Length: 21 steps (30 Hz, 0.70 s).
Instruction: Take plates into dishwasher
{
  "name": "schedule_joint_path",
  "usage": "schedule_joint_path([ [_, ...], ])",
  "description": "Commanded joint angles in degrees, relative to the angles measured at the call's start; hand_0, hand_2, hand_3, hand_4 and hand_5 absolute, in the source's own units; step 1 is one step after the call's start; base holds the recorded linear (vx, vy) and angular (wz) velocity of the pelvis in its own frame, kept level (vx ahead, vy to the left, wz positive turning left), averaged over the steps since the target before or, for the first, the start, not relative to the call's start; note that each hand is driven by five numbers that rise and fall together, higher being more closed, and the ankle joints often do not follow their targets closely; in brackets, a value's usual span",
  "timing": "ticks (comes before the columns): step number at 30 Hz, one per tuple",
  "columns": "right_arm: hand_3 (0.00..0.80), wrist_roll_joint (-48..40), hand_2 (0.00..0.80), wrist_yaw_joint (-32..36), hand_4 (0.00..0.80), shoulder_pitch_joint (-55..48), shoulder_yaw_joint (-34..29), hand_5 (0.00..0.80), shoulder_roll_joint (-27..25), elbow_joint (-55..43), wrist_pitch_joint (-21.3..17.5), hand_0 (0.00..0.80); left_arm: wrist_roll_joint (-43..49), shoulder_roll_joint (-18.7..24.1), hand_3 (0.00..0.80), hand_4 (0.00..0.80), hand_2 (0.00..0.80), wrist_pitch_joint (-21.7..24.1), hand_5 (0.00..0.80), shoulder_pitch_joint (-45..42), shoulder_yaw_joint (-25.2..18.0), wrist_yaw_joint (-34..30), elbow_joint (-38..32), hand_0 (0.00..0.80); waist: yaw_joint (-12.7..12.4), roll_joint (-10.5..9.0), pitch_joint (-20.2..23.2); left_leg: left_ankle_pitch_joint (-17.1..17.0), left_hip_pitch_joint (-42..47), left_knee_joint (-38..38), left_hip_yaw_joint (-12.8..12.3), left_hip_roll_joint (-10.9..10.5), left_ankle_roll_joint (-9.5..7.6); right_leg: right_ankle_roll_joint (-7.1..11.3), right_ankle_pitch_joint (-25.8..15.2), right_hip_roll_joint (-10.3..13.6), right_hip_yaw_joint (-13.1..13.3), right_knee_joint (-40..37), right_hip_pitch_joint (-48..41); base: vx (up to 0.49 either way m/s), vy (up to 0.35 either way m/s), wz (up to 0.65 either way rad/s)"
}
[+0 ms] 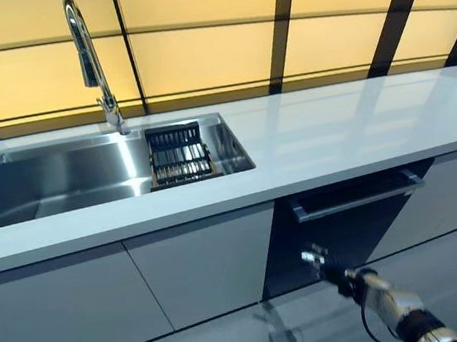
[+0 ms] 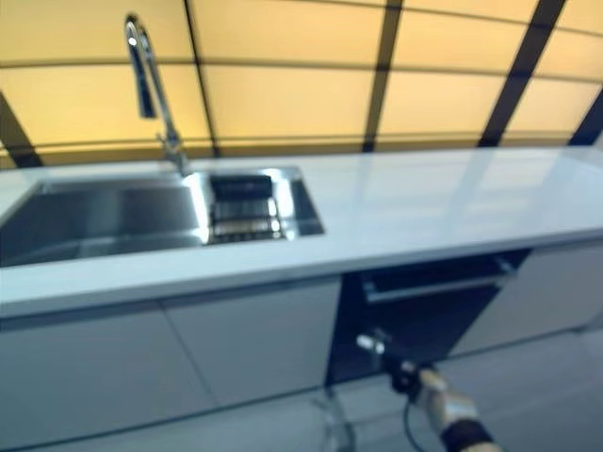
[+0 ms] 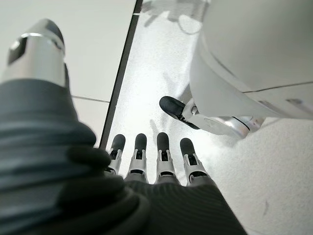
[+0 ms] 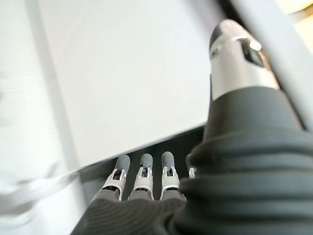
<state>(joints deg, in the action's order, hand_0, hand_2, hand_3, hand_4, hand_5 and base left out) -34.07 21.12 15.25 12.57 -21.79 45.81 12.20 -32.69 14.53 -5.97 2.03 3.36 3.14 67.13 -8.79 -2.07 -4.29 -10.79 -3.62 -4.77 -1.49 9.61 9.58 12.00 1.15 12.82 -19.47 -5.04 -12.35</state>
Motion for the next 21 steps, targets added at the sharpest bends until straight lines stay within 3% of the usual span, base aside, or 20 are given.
schedule_joint_path([
  [1, 0.0, 4.83, 0.0, 4.21, 0.0, -0.97, 0.99, 0.0, 0.95, 2.39, -2.71, 0.0, 2.6, -0.53, 0.0, 0.0, 0.0, -0.4, 0.0, 3.68, 1.41, 1.98, 6.01, 0.0, -0.53, 0.33, 0.56, 0.97, 0.23, -0.23, -1.54, -2.62, -3.46, -6.89, -1.56, -3.67, -0.15, 2.72, 1.81, 0.024, 0.054, 0.01],
  [6, 0.0, 7.77, 0.0, 2.19, 0.0, -6.24, 4.45, 0.0, 6.98, 7.93, -5.72, 0.0, 10.46, -1.79, 0.0, 0.0, 0.0, -1.53, 0.0, 4.35, 2.85, 4.36, 7.4, 0.0, 0.15, 0.32, 1.63, 1.33, 1.13, -0.23, -1.39, -2.83, -3.78, -6.74, -2.23, -3.67, 0.15, 2.57, 2.41, 0.046, 0.082, 0.02],
  [8, 0.0, 9.38, 0.0, -0.46, 0.0, -7.14, 5.32, 0.0, 8.4, 10.0, -7.39, 0.0, 16.66, -2.13, 0.0, 0.0, 0.0, -1.83, 0.0, 4.71, 5.18, 4.78, 7.52, 0.0, 0.56, 0.45, 1.91, 1.42, 1.29, -0.23, -1.39, -2.88, -3.9, -6.67, -2.19, -3.74, 0.26, 2.77, 2.66, 0.034, 0.086, 0.04],
  [10, 0.0, 14.42, 0.0, -5.68, 0.0, -7.29, 7.05, 0.0, 9.05, 12.39, -9.92, 0.0, 24.15, -2.44, 0.0, 0.0, 0.0, -3.06, 0.0, 5.35, 10.52, 5.47, 7.4, 0.0, 1.19, 0.8, 1.96, 1.68, 1.48, -0.23, -1.43, -2.92, -4.33, -6.64, -1.72, -3.78, 0.67, 3.68, 3.14, 0.021, 0.101, 0.03],
  [15, 0.0, 17.68, 0.0, -10.41, 0.0, -7.18, 9.1, 0.0, 10.6, 15.22, -11.33, 0.0, 21.29, -3.86, 0.0, 0.0, 0.0, -5.36, 0.0, 5.68, 12.28, 5.85, 7.61, 0.0, 1.33, 1.31, 1.67, 2.29, 1.94, -0.23, -0.84, -3.12, -5.08, -6.69, -0.44, -3.55, 1.07, 5.17, 3.18, 0.016, 0.09, 0.08],
  [21, 0.0, 21.22, 0.0, -12.9, 0.0, -6.87, 10.52, 0.0, 12.03, 14.94, -14.06, 0.0, 19.04, -5.19, 0.0, 0.0, 0.0, -4.35, 0.0, 4.13, 12.1, 4.11, 8.41, 0.0, 0.63, 1.18, 1.64, 2.67, 2.4, -0.23, 0.39, -3.4, -5.48, -6.98, 0.83, -3.63, 1.44, 6.32, 2.47, 0.052, 0.037, 0.1],
])
